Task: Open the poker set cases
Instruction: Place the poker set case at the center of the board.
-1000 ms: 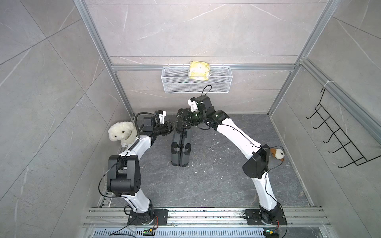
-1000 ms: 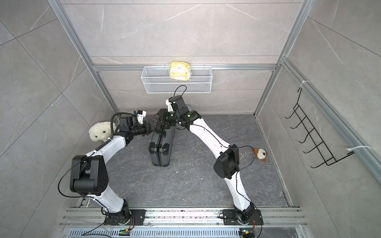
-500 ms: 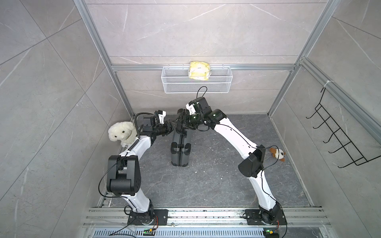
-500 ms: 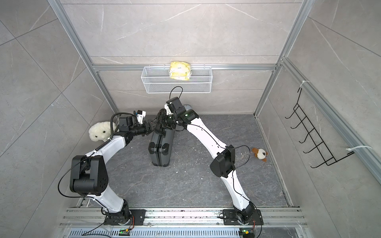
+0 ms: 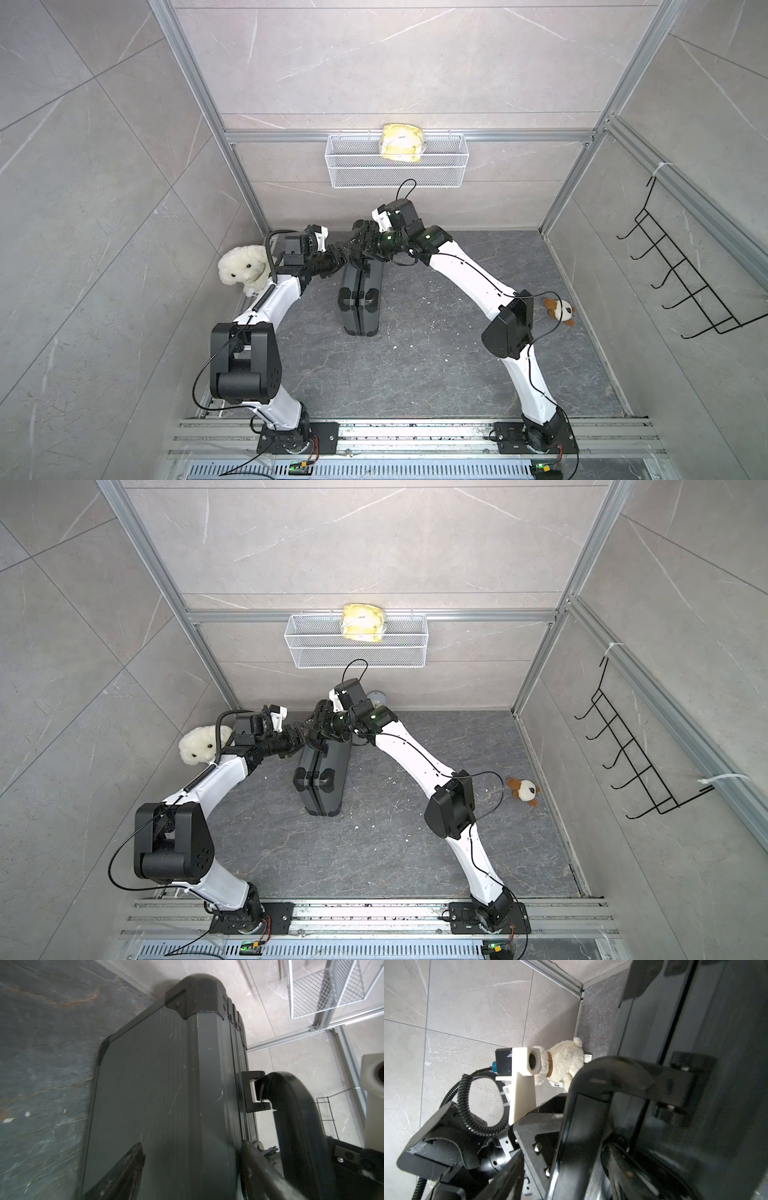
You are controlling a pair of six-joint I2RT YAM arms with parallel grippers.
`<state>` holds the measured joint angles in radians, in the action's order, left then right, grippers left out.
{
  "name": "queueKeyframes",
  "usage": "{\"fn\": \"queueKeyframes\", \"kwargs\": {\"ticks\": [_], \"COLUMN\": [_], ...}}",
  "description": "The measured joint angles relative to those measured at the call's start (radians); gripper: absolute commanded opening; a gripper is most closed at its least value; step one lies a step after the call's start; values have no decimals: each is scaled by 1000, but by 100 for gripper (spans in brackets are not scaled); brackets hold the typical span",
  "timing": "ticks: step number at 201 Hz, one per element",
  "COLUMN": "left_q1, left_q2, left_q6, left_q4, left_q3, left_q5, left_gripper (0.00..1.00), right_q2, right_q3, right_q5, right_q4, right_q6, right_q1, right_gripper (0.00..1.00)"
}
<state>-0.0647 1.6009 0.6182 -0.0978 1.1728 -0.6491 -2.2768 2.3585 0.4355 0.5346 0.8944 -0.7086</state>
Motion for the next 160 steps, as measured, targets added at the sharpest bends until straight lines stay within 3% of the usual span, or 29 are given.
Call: {"fn": "queueKeyframes", "kwargs": {"ticks": [94,160], "left_q1": [-33,-51], "left_q2": [-101,-103], "left_q6": [-24,-34], "left_q4": [-212,-247], "left_q3": [-6,-6], "left_q5": [-10,4], "left_gripper": [76,92], "right_q2": [18,27], "right_q3": [-68,-77], "right_q5": [0,4], "right_q4": [-130,-141], "right_q6": [77,79], "right_q1": [1,1], "right_gripper": [75,81]}}
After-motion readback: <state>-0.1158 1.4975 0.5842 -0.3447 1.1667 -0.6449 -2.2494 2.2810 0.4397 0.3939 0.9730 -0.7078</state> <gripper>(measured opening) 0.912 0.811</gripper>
